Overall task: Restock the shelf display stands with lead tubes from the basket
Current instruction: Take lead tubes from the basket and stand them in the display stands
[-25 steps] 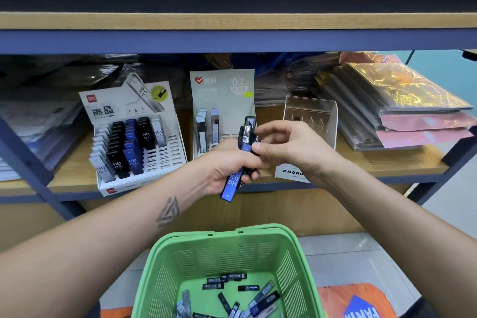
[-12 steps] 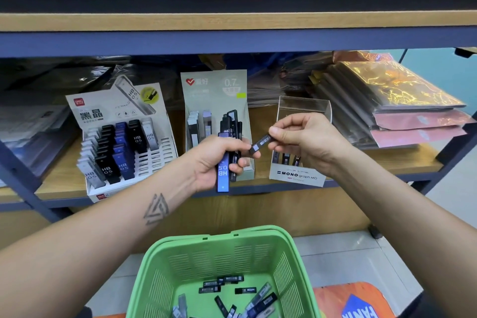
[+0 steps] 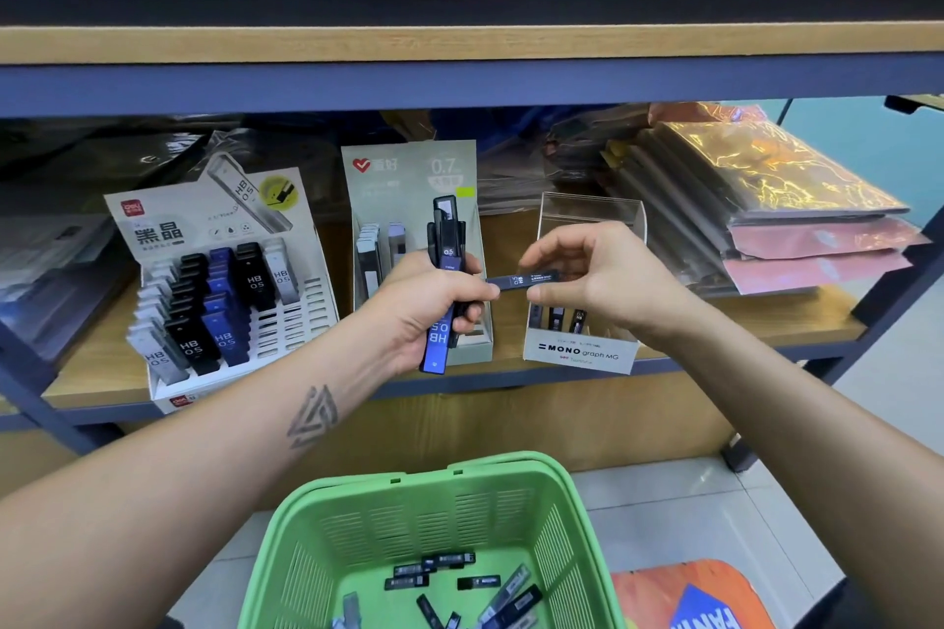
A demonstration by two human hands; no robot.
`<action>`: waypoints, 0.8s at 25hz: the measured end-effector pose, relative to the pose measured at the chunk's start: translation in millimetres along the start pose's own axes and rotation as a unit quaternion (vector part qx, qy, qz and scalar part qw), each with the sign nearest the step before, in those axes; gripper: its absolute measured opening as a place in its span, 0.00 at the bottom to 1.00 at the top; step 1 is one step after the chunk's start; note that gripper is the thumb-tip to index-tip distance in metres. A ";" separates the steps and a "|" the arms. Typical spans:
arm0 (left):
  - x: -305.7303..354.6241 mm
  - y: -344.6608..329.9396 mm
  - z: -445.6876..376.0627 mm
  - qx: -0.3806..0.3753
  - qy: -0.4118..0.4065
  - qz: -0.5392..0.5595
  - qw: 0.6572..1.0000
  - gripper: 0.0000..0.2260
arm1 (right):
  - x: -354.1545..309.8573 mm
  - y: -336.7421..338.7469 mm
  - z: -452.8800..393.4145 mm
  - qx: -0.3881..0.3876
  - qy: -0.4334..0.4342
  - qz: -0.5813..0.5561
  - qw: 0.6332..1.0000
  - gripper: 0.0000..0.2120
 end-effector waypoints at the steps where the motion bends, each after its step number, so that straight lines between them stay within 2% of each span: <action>1: -0.3 -2.1 -0.7 -0.001 -0.002 -0.002 1.000 0.14 | -4.3 -1.8 1.1 0.007 0.023 0.036 0.999 0.12; 4: -0.1 -9.8 -2.2 -0.005 -0.002 0.003 1.000 0.14 | -10.3 -8.2 2.8 0.042 0.086 0.159 0.983 0.12; 8: 5.5 -17.0 -4.1 -0.028 -0.005 0.041 0.999 0.10 | -18.4 -7.5 2.4 0.107 0.183 0.291 0.933 0.08; 10: 9.0 -18.1 -5.9 -0.034 -0.005 0.068 0.997 0.09 | -17.8 16.0 -4.5 0.181 0.133 0.246 0.943 0.08; 13: 7.6 -16.6 -8.7 -0.028 0.003 0.075 0.997 0.08 | 3.6 54.2 -14.3 0.255 -0.010 0.059 0.965 0.11; 15: 4.4 -15.8 -9.5 -0.025 0.010 0.074 0.997 0.08 | 17.7 56.4 -18.5 0.271 -0.040 0.054 0.960 0.12; 20: -0.3 -15.2 -10.7 -0.024 0.013 0.064 0.998 0.08 | 36.4 35.4 -28.8 0.259 -0.046 0.080 0.962 0.10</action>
Point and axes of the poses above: each hand's wrist, its own z-axis away from the middle knuckle, its own y-axis out of the back of the hand, x = y × z, the point moved 5 cm from there along -z, towards the middle knuckle, and after that the axes turned 10 degrees about -y, right-handed, at the moved point
